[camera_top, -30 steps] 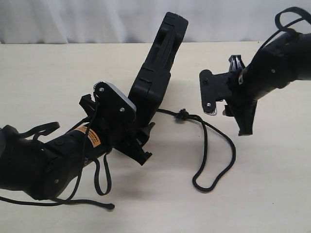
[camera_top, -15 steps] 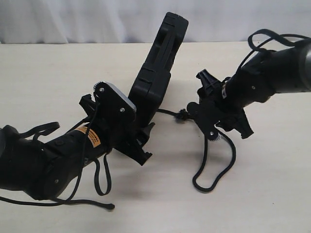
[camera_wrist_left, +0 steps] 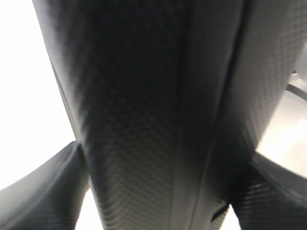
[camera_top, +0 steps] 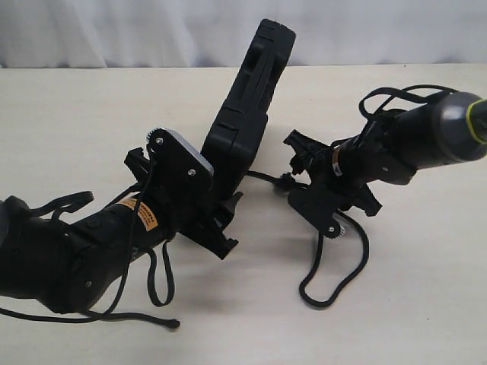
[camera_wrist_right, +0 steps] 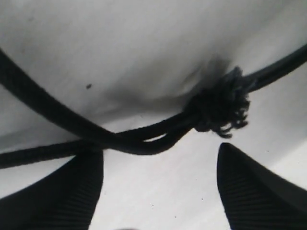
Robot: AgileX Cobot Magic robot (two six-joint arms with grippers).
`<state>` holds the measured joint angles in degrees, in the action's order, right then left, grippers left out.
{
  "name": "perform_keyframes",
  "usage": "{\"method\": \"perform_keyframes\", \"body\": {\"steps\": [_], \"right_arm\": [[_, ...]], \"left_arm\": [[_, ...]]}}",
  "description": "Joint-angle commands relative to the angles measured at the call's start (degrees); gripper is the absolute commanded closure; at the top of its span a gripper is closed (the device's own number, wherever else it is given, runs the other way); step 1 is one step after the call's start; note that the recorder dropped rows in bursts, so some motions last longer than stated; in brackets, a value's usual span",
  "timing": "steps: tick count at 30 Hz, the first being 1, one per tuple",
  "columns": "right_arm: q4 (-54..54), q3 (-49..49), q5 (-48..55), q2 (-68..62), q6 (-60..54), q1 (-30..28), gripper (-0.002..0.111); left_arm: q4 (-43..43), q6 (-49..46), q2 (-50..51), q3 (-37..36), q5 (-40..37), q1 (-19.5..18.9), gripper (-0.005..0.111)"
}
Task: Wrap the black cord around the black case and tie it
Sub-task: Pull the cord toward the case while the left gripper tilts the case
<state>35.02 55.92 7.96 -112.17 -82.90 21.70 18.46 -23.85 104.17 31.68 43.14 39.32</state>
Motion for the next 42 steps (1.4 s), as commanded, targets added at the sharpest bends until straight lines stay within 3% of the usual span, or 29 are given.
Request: {"method": "perform_keyframes", "body": {"steps": [1, 5, 14, 18, 19, 21, 27, 30, 33, 35, 38, 42], "right_arm": [[0.3, -2.0, -0.5, -0.3, 1.1, 2.8, 0.044], [0.3, -3.6, -2.1, -0.3, 1.1, 6.6, 0.049], [0.2, -3.8, 9.2, -0.3, 5.8, 13.9, 0.079], [0.2, -3.8, 11.9, -0.3, 5.8, 16.4, 0.081], [-0.3, -3.8, 12.0, -0.3, 6.6, 16.5, 0.085], [-2.0, -3.8, 11.9, -0.3, 13.6, 16.5, 0.104], [-3.1, -3.7, 9.8, 0.0, 39.3, 16.3, 0.104], [-13.0, -3.7, 12.3, 0.9, 40.3, 15.1, 0.104], [-15.1, -6.8, 15.1, 5.9, 40.0, 11.5, 0.104], [-17.0, -8.6, 14.2, 8.8, 40.3, 8.8, 0.104], [-28.2, -9.1, 13.1, 10.6, 40.1, 4.3, 0.104], [-34.0, -11.7, 8.1, 10.7, 40.1, 4.3, 0.104]], "left_arm": [[0.3, 0.9, 0.4, 0.1, -3.4, -0.1, 0.107], [0.3, 0.9, 0.4, 0.1, -2.5, -0.1, 0.107], [0.4, -0.9, 0.4, 0.1, -2.1, -0.1, 0.107], [3.2, -3.9, 0.4, 0.1, -2.1, -0.1, 0.107], [3.6, -4.6, 0.4, 0.1, -2.1, -0.1, 0.107], [5.6, -4.9, 0.4, 0.1, -1.9, -0.1, 0.107], [15.5, -14.4, -6.8, -0.3, -6.2, -0.1, 0.107], [26.2, -24.9, -7.6, -0.3, -6.3, -0.1, 0.107], [27.7, -24.9, -7.6, -0.3, -6.1, -0.9, 0.107], [27.7, -22.4, -7.6, -0.3, -7.2, -3.9, 0.107], [27.1, -22.4, -7.6, -0.3, -7.5, -5.3, 0.107], [27.1, -22.4, -7.6, -0.3, -8.3, -5.3, 0.107]]}}
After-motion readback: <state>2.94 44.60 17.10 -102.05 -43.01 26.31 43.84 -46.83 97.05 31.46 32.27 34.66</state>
